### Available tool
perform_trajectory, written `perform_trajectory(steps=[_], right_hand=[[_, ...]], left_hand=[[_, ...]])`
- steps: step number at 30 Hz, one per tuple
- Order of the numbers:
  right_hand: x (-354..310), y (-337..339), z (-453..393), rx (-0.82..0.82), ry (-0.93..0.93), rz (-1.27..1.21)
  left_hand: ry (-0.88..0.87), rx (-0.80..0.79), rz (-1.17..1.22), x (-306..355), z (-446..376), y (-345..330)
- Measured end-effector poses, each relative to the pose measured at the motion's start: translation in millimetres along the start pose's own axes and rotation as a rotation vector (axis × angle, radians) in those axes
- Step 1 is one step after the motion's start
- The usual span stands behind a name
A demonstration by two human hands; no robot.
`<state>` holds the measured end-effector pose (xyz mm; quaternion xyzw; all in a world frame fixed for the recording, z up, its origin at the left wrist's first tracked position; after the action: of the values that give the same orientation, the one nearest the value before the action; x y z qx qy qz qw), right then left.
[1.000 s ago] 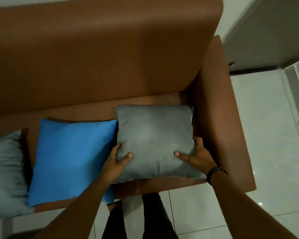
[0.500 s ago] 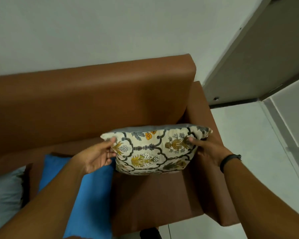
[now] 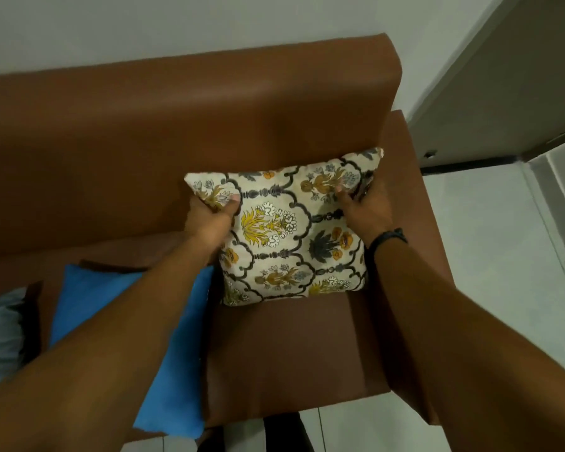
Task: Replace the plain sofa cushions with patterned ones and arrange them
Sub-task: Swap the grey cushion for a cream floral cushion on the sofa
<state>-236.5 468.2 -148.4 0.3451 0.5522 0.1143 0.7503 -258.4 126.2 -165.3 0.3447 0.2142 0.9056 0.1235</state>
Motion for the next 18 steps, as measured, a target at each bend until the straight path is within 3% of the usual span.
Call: perform_trajectory(steps=[2,3,5,6,9,13,14,18], right_hand=[[-17.1,-13.9,37.0,0.041,0.285,0.241],[-26.7,-30.6,56.4,-0.027,0.424,0.335],[-30.9,-78.2,86.6,-0.289,0.653,0.511],[-25.6,-96.1,96.7,-0.388,0.716,0.626],[1.9,-97.5,80.0,-0.424,0.691,0.794],[51.4,-43.1,49.5,-0.245,0.247,0.603],[50.4,-43.7,53.0,-0.232,0.273,0.612],[18.1,-76.5,85.3,-0.305,0.702,0.67]], left_hand=[[-0.355,0.228,-0.356,4.0,29.5,-4.4],[-0.6,0.298,-0.555,9.6,52.4,-18.6],[-1.005,0.216,-0.945,4.4,82.7,-69.7],[-1.085,0.135,-1.116,-6.1,85.9,-91.6],[-0.955,0.105,-1.371,-21.9,59.4,-103.4],[-0.746,0.173,-1.322,-8.6,37.6,-82.6],[-0.773,0.173,-1.299,-5.3,45.1,-83.4],[-1.155,0.053,-1.364,-14.8,89.7,-116.4]])
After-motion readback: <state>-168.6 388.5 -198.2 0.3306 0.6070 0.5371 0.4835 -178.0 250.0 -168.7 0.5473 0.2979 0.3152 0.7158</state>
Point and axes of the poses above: each hand's wrist, its own z-axis away from the middle knuckle, its own y-axis out of the back of the hand, x = y × z, the point moved 8 cm from there along -z, towards the middle knuckle, and after that the axes turned 8 degrees about y, right-handed, at the moved point
